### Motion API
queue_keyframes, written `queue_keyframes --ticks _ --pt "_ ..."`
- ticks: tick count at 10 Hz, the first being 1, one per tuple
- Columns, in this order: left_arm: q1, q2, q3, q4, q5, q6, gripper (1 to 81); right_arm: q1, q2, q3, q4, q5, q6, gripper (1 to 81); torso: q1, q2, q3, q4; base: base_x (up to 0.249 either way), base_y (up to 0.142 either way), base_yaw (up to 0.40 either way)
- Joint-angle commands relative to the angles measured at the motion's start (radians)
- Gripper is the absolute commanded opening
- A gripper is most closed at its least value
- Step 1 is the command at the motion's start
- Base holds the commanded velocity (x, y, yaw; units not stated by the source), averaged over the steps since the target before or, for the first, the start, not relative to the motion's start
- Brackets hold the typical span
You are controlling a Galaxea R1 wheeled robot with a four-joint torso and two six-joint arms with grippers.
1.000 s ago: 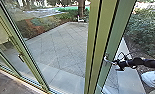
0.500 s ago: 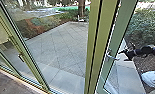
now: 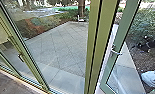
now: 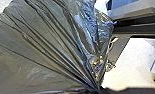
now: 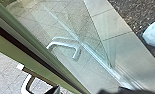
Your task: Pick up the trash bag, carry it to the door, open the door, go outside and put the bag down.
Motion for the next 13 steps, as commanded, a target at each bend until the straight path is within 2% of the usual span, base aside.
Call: queue_keyframes --ticks 1,2,3,5,6,7,8,10,13 --pt "0.007 -0.010 0.008 0.008 0.082 0.006 1.0 0.206 -0.036 -0.009 -0.042 -0.087 -0.062 81.1 0.000 0.000 0.000 -0.087 0.000 0.000 0.000" --pt "0.007 -0.012 0.008 0.008 0.083 0.006 1.0 0.219 -0.051 0.000 -0.044 -0.107 -0.082 81.1 0.000 0.000 0.000 -0.092 0.000 0.000 0.000" --pt "0.007 -0.012 0.008 0.008 0.083 0.006 1.0 0.228 -0.066 0.005 -0.044 -0.121 -0.107 81.1 0.000 0.000 0.000 -0.069 0.000 0.000 0.000" --pt "0.007 -0.007 0.008 0.009 0.083 0.004 1.0 0.252 -0.100 0.010 -0.044 -0.142 -0.154 81.1 0.000 0.000 0.000 -0.123 0.000 0.000 0.000" --pt "0.007 -0.004 0.008 0.009 0.083 0.004 1.0 0.269 -0.111 0.005 -0.045 -0.152 -0.181 81.1 0.000 0.000 0.000 -0.090 0.000 0.000 0.000" --pt "0.004 -0.001 0.008 0.009 0.083 0.004 1.0 0.275 -0.119 -0.004 -0.050 -0.161 -0.219 81.1 0.000 0.000 0.000 -0.102 0.000 0.000 0.000" --pt "0.004 0.004 0.008 0.009 0.083 0.005 1.0 0.271 -0.119 -0.019 -0.067 -0.162 -0.258 81.1 0.000 0.000 0.000 -0.107 0.000 0.000 0.000" --pt "0.004 0.004 0.008 0.008 0.081 0.006 1.0 0.260 -0.122 -0.032 -0.140 -0.150 -0.328 81.1 0.000 0.000 0.000 -0.107 0.000 0.000 0.000" --pt "0.004 0.007 0.008 0.001 0.081 0.005 1.0 0.297 -0.105 -0.072 -0.311 -0.141 -0.377 81.1 0.000 0.000 0.000 -0.107 0.000 0.000 0.000"
